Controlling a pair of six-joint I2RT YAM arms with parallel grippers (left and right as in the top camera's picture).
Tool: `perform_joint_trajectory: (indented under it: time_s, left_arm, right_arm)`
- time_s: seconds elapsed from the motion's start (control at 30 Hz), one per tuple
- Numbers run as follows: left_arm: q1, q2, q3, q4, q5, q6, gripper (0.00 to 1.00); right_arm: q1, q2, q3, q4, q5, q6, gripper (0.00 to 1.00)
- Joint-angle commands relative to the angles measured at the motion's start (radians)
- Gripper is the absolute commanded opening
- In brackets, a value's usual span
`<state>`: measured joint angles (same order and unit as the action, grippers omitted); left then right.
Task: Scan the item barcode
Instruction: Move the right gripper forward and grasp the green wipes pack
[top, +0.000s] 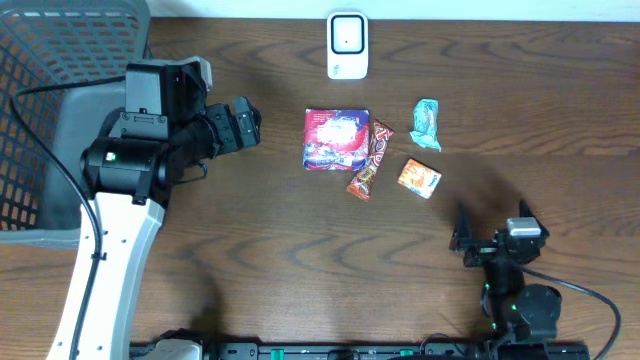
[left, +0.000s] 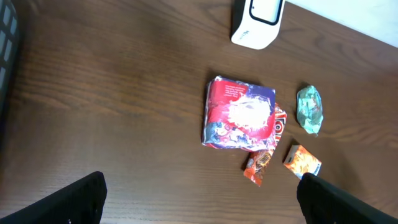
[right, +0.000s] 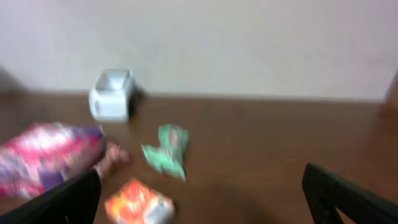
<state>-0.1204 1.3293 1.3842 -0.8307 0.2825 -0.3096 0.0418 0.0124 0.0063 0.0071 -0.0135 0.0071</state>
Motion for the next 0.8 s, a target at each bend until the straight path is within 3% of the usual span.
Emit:
perform_joint_trajectory:
  time_s: [0.0,0.1,0.23,0.37,0.43,0.53,0.77]
  left_arm:
    - [0.003,-0.009,-0.005,-0.003,-0.006,0.01,0.98]
    - [0.003,-0.009,-0.005,-0.003,-0.006,0.01,0.98]
    - [0.003,-0.009,-0.005,-0.003,-0.006,0.01,0.98]
    - [0.003,-0.009,-0.006,-0.003,-0.006,0.01,0.98]
    - [0.003,-0.009,-0.005,-0.003,-0.006,0.01,0.98]
    - [0.003,-0.009,-0.005,-0.003,-0.006,0.01,0.98]
    - [0.003,-0.009,-0.005,-0.003,-0.006,0.01,0.98]
  right_arm:
    - [0.005,-0.006,-0.001,0.05,-0.201,0.22,0.99]
    - [0.005,-0.006,-0.001,0.07,-0.44,0.467,0.99]
    - [0.006,-0.006,-0.001,0.275,-0.467,0.797,0.99]
    - [0.006,-0.005,0.005,0.62,-0.37,0.842,0.99]
    - [0.005,0.001,0.046,0.716,-0.245,0.804,0.99]
    - [0.005,0.044,0.198,0.601,-0.209,0.654,0.99]
    - [0.005,0.473,0.817,-0.201,-0.351,0.015,0.99]
